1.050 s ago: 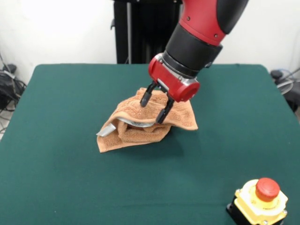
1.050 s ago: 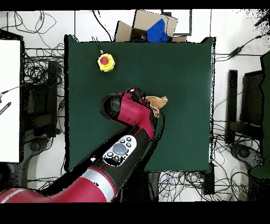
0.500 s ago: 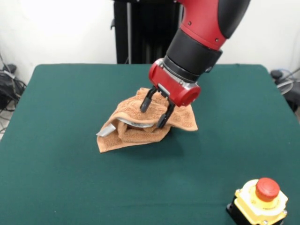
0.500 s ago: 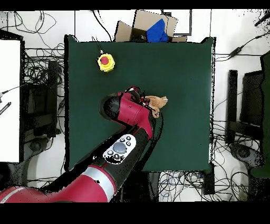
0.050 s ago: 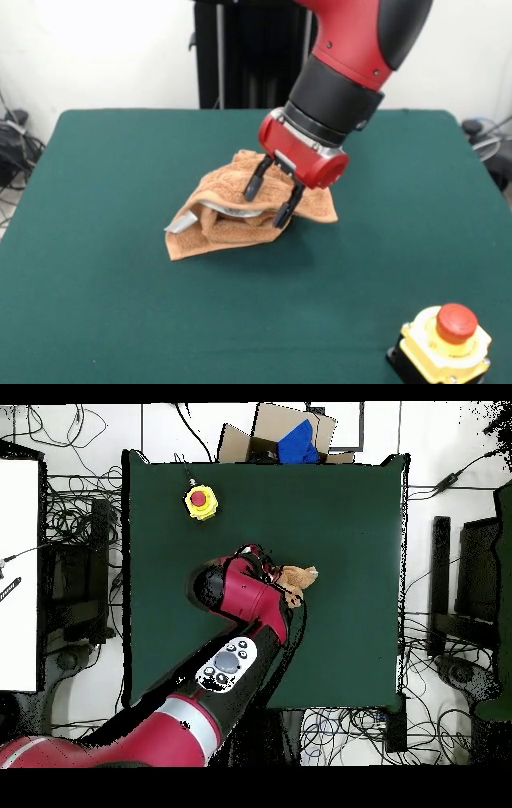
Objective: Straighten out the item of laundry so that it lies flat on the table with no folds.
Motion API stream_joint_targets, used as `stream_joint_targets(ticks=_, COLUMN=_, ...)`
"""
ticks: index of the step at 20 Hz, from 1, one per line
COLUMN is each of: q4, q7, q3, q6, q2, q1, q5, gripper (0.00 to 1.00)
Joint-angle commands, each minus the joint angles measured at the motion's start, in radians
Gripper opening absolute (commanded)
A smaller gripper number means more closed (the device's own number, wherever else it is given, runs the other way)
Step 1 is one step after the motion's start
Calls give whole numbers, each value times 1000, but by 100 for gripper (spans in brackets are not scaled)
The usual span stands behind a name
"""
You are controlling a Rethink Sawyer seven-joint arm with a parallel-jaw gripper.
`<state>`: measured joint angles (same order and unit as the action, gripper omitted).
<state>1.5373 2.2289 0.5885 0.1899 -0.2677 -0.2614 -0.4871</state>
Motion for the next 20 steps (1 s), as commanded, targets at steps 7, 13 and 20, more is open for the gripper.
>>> stream_joint_targets(ticks=7, q4=57, q7=206, q3=-179, q6=-24, q2=67, q1=15, q5=-33, gripper=100)
stream_joint_targets(ticks=13, q4=54, q7=206, q3=-173, q6=-6, q2=73, q1=12, q5=-36, gripper=100)
stream_joint_targets(ticks=20, q4=64, q7=194, q3=-192, q6=-23, q2=77, q1=28, q5=-26, gripper=100)
